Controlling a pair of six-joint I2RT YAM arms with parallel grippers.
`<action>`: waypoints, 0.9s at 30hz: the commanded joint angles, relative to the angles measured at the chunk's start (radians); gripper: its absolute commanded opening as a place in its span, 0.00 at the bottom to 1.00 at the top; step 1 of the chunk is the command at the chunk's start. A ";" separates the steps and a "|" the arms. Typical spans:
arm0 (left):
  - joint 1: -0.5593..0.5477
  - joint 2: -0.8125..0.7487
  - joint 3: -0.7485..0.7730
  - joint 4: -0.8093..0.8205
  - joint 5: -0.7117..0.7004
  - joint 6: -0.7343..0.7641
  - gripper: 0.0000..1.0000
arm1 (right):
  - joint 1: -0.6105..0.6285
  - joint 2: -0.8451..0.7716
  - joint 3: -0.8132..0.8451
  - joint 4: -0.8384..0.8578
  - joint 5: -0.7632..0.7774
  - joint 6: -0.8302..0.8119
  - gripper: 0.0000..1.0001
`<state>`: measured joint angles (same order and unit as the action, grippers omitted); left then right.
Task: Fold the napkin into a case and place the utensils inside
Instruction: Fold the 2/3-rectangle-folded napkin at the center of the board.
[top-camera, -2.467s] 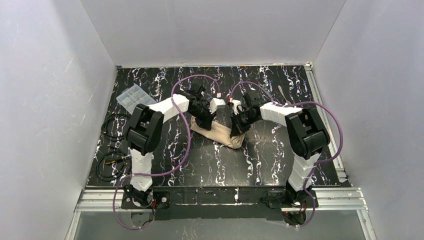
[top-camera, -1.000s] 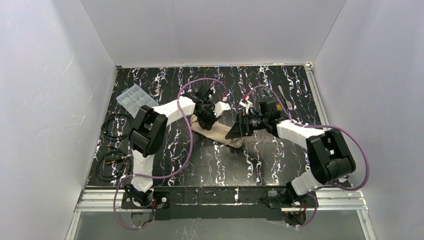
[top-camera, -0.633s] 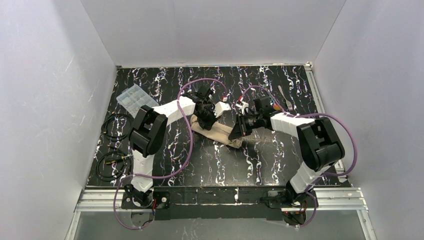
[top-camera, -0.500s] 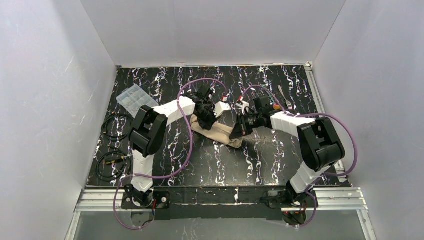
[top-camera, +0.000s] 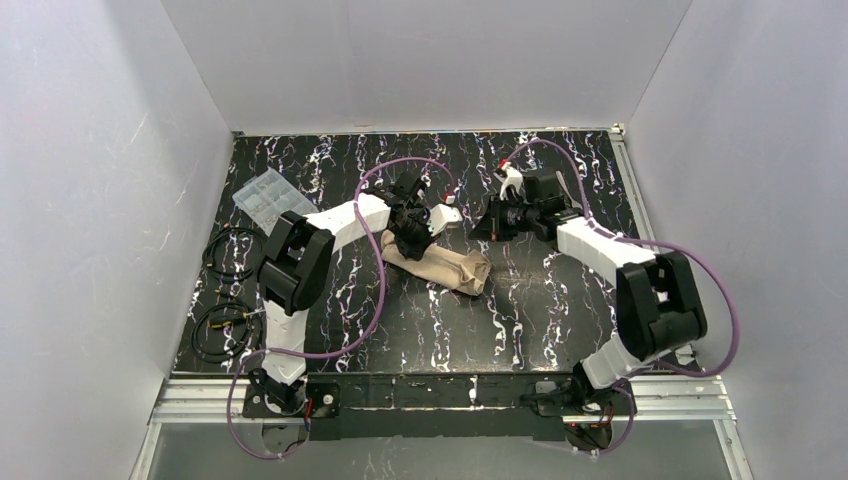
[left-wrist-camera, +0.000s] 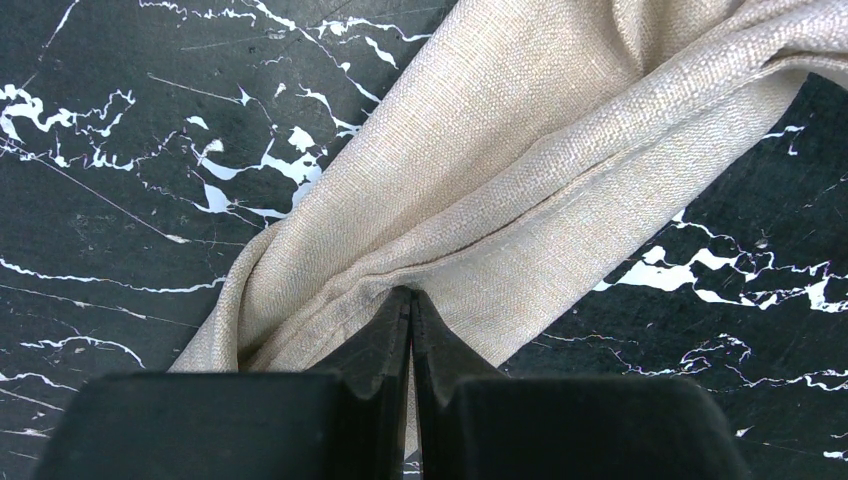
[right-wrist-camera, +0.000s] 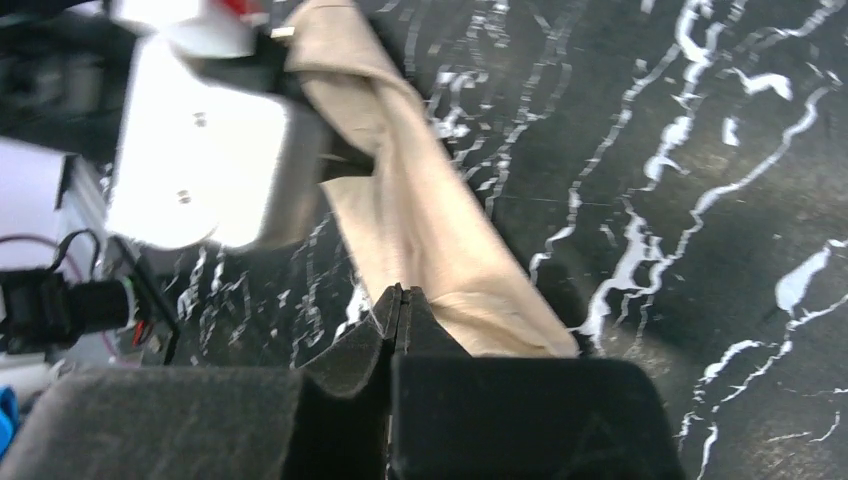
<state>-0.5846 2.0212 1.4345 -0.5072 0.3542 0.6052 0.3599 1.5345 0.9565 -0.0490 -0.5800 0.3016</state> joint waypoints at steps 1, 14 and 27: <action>0.011 0.013 -0.036 -0.024 -0.092 0.028 0.00 | 0.000 0.100 0.044 0.033 0.140 0.060 0.01; 0.011 0.014 -0.040 -0.023 -0.101 0.031 0.00 | 0.028 0.147 -0.024 0.066 0.076 0.071 0.01; 0.011 0.016 -0.036 -0.021 -0.107 0.026 0.00 | 0.028 0.096 -0.165 0.054 0.098 0.068 0.01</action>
<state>-0.5846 2.0205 1.4330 -0.5053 0.3531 0.6064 0.3874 1.6592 0.8169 -0.0044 -0.4885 0.3679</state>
